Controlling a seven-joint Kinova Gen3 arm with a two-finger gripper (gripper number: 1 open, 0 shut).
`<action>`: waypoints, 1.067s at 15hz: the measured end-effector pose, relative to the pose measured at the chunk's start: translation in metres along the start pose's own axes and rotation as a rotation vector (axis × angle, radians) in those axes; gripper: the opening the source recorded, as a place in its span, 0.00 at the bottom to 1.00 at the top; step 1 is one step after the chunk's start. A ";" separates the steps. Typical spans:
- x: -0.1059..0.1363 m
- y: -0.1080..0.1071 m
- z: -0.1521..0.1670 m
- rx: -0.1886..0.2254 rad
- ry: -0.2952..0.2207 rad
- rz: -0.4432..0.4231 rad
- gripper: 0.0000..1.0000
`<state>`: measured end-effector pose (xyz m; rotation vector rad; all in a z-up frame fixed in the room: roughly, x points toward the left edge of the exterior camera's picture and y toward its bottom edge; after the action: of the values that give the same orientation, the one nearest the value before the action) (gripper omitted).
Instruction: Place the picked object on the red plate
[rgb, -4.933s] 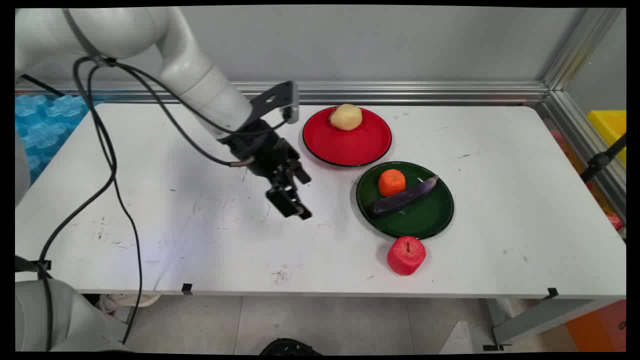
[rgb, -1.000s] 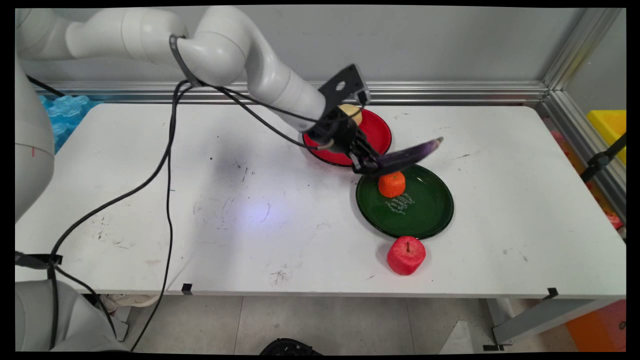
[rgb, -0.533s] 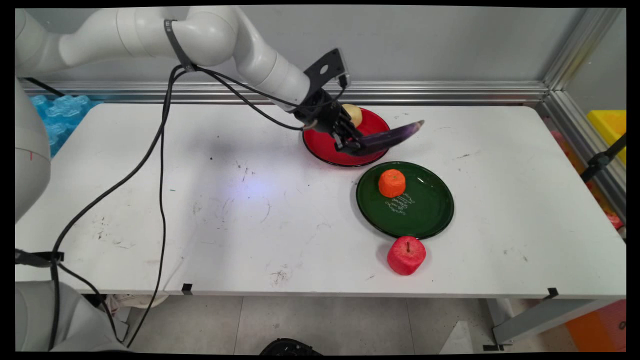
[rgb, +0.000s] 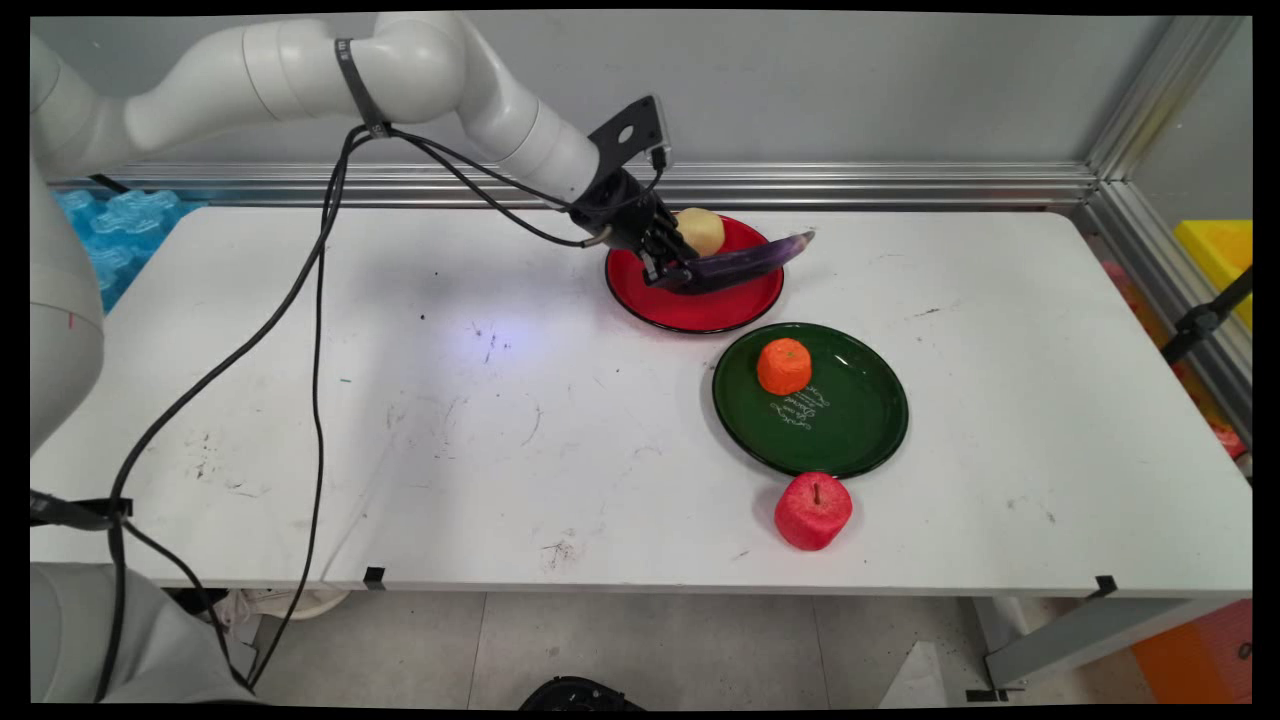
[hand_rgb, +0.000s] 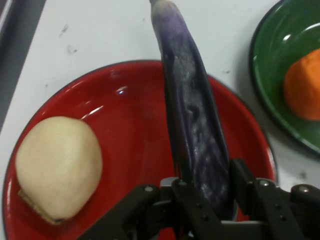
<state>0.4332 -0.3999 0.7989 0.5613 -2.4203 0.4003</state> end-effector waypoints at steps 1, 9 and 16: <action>-0.003 -0.003 0.001 0.001 -0.003 0.003 0.00; -0.019 -0.021 0.005 0.003 -0.022 0.020 0.00; -0.030 -0.030 0.006 0.002 -0.035 0.026 0.00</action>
<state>0.4662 -0.4196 0.7796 0.5422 -2.4633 0.4066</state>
